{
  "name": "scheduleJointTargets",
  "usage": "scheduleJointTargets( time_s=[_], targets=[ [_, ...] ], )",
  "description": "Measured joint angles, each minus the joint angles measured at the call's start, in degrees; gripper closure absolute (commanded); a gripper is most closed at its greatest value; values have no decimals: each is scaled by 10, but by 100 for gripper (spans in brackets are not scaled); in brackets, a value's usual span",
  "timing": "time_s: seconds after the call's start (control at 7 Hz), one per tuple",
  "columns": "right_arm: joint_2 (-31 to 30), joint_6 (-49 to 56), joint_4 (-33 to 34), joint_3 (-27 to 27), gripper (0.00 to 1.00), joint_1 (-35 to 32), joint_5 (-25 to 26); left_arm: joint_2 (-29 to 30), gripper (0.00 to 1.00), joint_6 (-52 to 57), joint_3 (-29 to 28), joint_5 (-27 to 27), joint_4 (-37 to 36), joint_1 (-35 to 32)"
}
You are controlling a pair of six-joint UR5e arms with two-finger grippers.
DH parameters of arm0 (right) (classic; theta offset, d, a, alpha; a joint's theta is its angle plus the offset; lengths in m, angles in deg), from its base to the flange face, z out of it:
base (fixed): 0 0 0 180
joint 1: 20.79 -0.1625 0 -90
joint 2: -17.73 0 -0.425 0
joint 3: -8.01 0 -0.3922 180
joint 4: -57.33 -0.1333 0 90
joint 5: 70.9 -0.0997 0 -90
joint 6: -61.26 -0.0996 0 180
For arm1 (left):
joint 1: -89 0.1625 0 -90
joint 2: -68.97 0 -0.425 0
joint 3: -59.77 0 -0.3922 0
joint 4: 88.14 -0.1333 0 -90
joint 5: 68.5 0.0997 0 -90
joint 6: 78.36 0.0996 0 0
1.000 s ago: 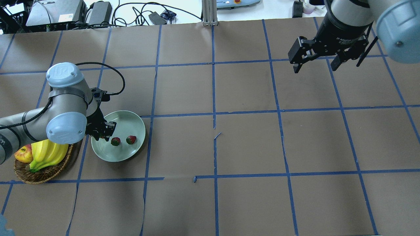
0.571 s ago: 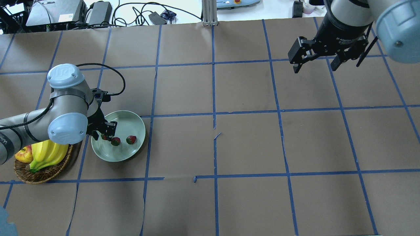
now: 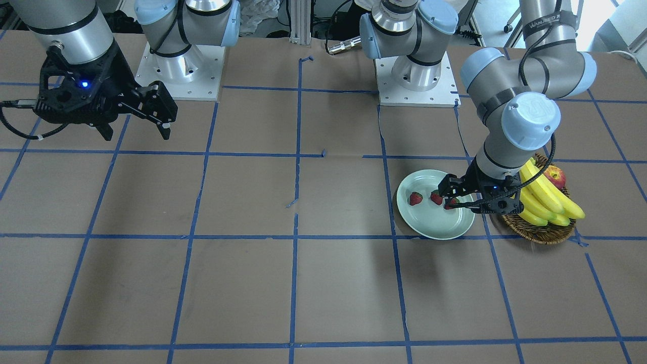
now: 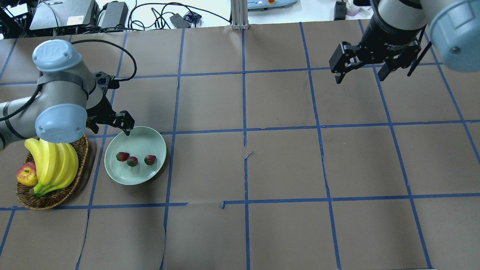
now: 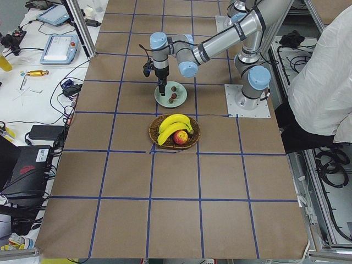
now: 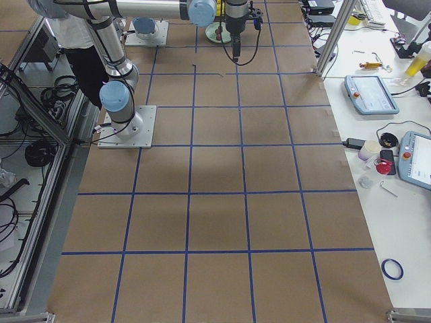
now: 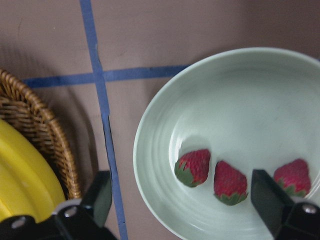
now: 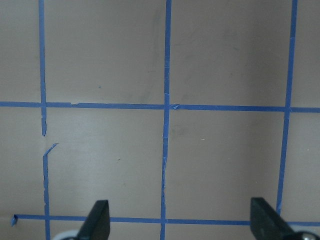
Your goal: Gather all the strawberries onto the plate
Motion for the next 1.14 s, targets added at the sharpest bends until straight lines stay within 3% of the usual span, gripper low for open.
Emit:
scheduleJointTargets(
  time_s=[0.29, 0.57, 1.14],
  targets=[
    [0, 0, 0, 0, 0, 0, 5, -17, 0, -85, -69, -40, 39, -59],
    [0, -2, 0, 0, 0, 0, 13, -30, 0, -161, -139, -45, 73, -138],
    [2, -3, 0, -5, 0, 0, 14, -84, 0, -182, -131, -45, 83, -175]
  ],
)
